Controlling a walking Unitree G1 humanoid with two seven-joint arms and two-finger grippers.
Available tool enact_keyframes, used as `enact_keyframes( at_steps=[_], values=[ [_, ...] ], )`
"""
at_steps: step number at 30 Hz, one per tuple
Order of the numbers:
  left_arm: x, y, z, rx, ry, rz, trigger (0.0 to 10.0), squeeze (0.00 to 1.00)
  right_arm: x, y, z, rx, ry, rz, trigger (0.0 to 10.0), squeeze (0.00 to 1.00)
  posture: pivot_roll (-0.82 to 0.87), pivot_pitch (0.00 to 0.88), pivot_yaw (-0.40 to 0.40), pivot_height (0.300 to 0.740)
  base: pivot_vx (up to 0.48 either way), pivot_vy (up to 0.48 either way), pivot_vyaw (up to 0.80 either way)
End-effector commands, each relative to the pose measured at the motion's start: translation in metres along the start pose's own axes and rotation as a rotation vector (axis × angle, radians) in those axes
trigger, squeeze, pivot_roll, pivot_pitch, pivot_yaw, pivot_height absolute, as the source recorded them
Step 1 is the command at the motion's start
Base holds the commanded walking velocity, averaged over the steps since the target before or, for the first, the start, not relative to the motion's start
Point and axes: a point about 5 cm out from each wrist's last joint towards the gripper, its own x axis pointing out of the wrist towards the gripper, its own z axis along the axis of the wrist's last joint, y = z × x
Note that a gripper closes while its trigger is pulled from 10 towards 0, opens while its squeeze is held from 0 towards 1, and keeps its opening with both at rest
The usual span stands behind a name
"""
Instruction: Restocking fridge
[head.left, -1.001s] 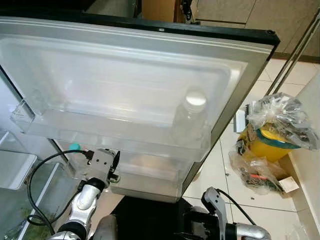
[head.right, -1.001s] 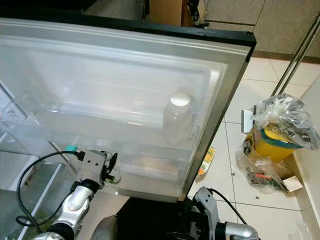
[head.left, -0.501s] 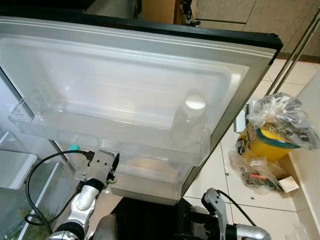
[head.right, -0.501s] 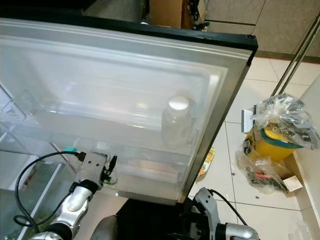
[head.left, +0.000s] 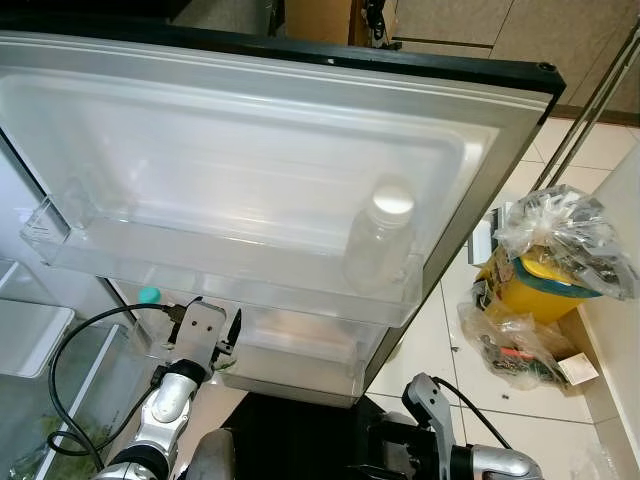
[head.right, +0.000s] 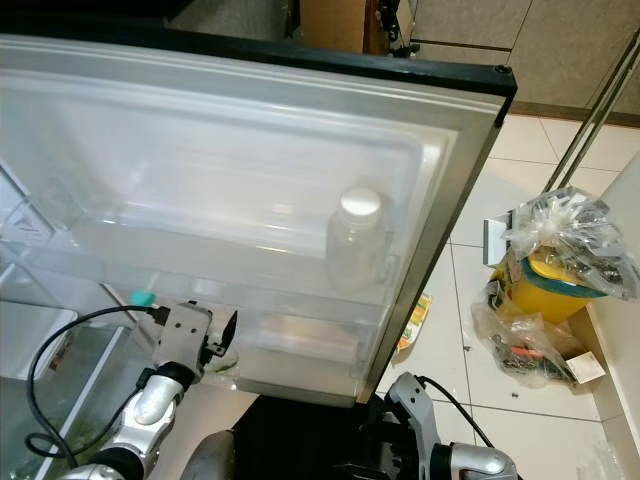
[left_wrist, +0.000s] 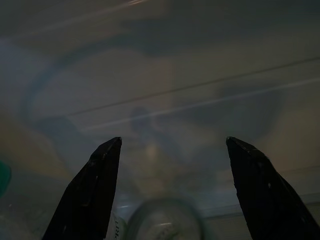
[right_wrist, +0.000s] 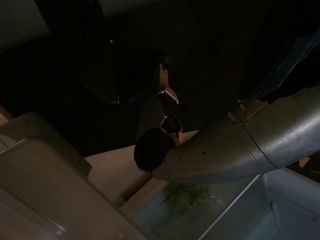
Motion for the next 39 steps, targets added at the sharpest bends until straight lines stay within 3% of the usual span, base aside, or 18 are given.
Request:
enact_keyframes(
  at_steps=[1, 17, 39],
  values=[
    [-0.01, 0.005, -0.01, 0.009, 0.047, 0.008, 10.0, 0.0, -0.001, 0.002, -0.004, 0.009, 0.012, 0.006, 10.0, 0.0, -0.14, 0.231, -0.041, 0.59, 0.0, 0.0, 0.0],
    [-0.019, 0.019, -0.01, 0.011, 0.006, 0.063, 10.0, 0.0, 0.001, -0.003, 0.0, 0.0, 0.015, 0.003, 10.0, 0.0, -0.12, 0.212, -0.041, 0.59, 0.0, 0.0, 0.0],
    [-0.045, 0.03, -0.019, 0.015, -0.001, 0.103, 10.0, 0.0, 0.005, -0.009, 0.006, -0.012, 0.005, 0.003, 10.0, 0.0, -0.09, 0.19, -0.038, 0.59, 0.0, 0.0, 0.0]
  ],
)
